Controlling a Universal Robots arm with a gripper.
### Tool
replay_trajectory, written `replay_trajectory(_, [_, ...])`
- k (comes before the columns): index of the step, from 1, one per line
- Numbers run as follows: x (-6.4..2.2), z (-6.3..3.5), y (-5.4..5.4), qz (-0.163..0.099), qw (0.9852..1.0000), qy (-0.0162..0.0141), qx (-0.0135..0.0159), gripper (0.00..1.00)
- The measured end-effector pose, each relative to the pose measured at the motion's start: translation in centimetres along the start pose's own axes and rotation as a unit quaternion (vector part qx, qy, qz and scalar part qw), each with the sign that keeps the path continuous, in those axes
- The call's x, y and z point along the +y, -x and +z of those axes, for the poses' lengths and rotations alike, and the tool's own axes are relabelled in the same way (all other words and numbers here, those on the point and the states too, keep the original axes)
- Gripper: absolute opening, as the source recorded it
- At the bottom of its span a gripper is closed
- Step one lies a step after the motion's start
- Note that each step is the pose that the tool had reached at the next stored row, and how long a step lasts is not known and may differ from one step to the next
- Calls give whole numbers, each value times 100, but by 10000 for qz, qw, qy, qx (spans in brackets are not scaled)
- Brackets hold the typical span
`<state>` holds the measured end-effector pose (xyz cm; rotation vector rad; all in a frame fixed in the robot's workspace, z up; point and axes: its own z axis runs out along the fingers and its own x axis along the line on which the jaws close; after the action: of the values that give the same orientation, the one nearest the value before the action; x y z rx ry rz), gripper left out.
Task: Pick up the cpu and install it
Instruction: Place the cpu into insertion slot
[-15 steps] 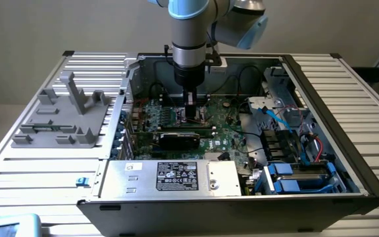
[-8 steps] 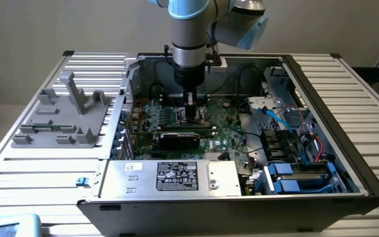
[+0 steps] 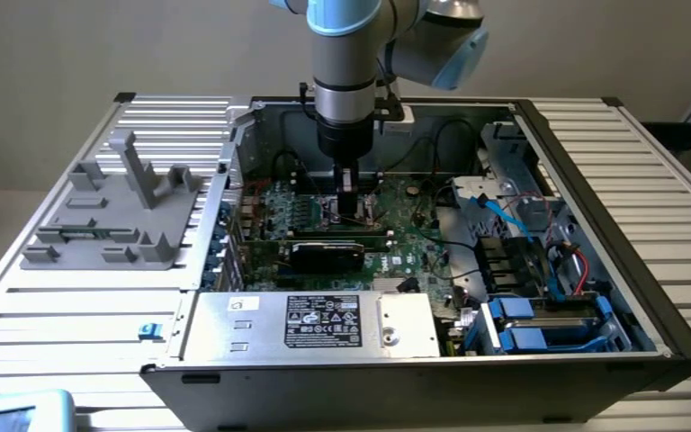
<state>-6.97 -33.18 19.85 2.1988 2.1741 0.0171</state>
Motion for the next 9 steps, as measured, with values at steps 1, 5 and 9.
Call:
replay_trajectory(1, [0,1,0,0,10000,0,0,56])
replay_trajectory(5, [0,9,0,0,10000,1,1,56])
replay_trajectory(9, [0,15,0,0,10000,0,0,56])
